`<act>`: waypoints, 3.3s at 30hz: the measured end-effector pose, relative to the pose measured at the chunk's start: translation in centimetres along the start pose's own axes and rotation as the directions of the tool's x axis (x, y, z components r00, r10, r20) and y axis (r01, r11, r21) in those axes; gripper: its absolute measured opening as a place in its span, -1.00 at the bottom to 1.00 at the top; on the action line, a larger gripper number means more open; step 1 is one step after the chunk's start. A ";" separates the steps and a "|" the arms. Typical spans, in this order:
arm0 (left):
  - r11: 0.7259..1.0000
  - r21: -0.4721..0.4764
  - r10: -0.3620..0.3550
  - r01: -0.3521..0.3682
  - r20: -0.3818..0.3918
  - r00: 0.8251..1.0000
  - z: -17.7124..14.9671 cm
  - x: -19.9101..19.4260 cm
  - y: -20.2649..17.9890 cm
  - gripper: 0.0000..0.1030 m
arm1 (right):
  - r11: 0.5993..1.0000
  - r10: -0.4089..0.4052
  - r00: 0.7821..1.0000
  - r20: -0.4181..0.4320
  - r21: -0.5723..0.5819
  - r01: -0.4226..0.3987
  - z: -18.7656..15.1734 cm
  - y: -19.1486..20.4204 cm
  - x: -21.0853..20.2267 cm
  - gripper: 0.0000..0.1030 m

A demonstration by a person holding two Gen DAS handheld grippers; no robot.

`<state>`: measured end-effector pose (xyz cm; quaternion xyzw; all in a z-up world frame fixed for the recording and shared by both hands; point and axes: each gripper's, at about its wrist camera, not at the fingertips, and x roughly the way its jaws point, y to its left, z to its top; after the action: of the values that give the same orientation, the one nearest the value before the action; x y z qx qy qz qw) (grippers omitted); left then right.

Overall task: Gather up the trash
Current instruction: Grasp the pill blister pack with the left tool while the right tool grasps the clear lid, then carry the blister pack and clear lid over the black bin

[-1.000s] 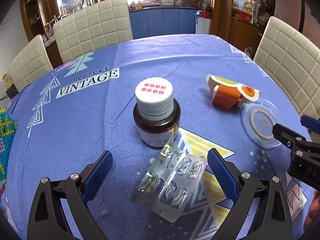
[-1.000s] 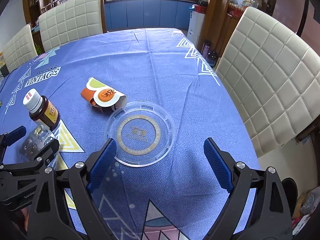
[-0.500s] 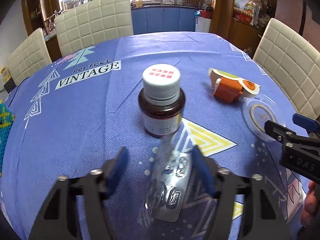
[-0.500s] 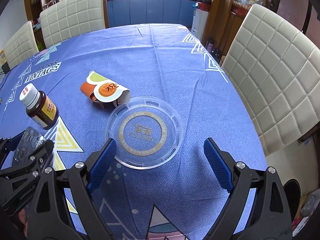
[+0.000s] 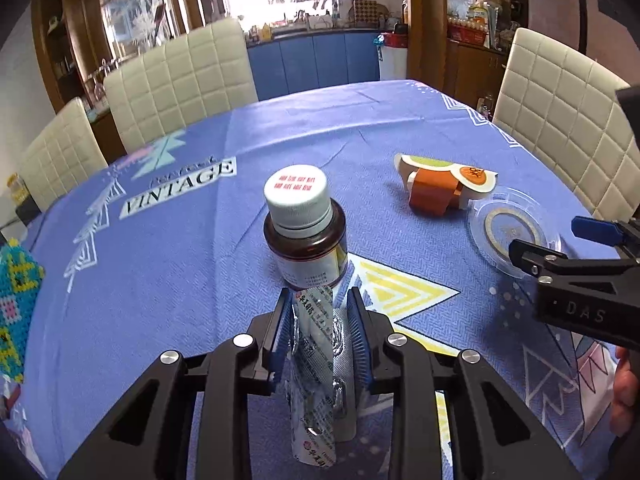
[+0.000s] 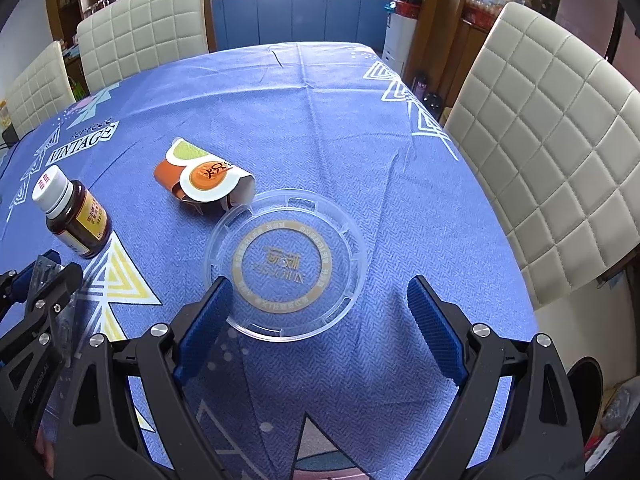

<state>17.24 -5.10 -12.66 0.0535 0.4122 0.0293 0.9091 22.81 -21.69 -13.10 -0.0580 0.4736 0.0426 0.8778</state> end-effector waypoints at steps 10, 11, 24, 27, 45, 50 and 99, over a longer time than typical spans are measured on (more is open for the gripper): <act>0.998 0.065 0.019 -0.023 0.058 0.998 0.1 -0.8 -1.0 -0.47 | 1.000 0.013 1.000 0.007 -0.010 -0.013 0.0 0.1 0.0 -0.85; 0.998 0.064 0.019 -0.023 0.057 0.998 0.1 -0.8 -0.9 -0.47 | 1.000 0.012 1.000 0.009 -0.011 -0.012 -0.1 0.0 -0.1 -0.86; 0.999 0.053 0.009 -0.012 0.063 0.998 0.2 -2.6 -1.0 -0.47 | 0.999 0.026 0.998 0.050 -0.024 -0.025 -1.2 -0.7 -3.8 -0.89; 0.998 0.057 0.012 -0.017 0.084 0.996 0.3 -3.6 -1.2 -0.46 | 1.000 0.023 0.998 0.066 -0.022 -0.022 -1.6 -1.0 -5.0 -0.89; 0.996 0.085 -0.043 0.031 0.141 0.989 -1.0 -8.6 -4.1 -0.46 | 0.999 -0.030 0.989 0.141 -0.010 0.032 -4.7 -3.2 -11.7 -0.89; 0.994 0.101 -0.057 0.042 0.151 0.987 -1.3 -9.6 -5.3 -0.46 | 0.999 -0.043 0.988 0.146 0.005 0.043 -5.8 -4.2 -12.9 -0.89; 0.937 0.317 -0.152 0.145 -0.002 0.988 -5.8 -4.9 -9.8 -0.76 | 0.993 -0.060 0.996 0.070 0.109 0.053 -8.7 -7.2 -10.2 -0.90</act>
<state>9.74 -14.86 -13.97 0.1672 0.4042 -0.1063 0.8929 10.98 -30.29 -8.89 -0.0228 0.4411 -0.0056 0.8972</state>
